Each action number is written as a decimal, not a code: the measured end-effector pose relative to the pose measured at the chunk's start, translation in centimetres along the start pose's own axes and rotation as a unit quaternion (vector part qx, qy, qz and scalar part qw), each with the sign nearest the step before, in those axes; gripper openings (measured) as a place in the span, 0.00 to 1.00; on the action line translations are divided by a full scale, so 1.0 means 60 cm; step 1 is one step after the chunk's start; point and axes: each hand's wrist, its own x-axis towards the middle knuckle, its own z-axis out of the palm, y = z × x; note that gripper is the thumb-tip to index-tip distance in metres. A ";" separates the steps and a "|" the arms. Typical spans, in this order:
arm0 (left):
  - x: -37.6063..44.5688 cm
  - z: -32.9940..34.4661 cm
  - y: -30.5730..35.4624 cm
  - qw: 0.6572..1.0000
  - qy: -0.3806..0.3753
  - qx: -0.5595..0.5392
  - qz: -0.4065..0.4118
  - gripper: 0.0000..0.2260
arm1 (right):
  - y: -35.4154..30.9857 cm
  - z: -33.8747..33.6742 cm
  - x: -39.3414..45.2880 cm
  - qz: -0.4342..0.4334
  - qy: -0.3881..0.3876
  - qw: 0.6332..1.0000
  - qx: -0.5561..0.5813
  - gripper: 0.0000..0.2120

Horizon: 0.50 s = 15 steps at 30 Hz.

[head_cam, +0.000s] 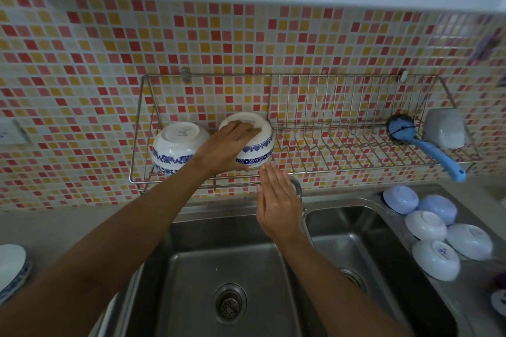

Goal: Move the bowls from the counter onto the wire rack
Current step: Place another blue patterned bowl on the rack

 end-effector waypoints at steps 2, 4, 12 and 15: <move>-0.002 0.006 -0.004 1.000 -0.012 -0.014 -0.009 0.46 | 0.000 -0.001 0.000 0.002 -0.003 1.000 0.000 0.21; -0.003 0.013 -0.009 0.998 -0.018 -0.047 -0.043 0.49 | 0.000 -0.002 0.000 0.004 -0.003 1.000 0.000 0.21; -0.009 0.022 -0.016 0.978 -0.010 -0.178 -0.104 0.49 | -0.002 -0.002 0.000 0.012 -0.006 1.000 0.005 0.20; -0.016 0.020 -0.016 0.975 -0.014 -0.197 -0.104 0.48 | -0.002 -0.004 0.000 0.014 -0.018 1.000 0.005 0.20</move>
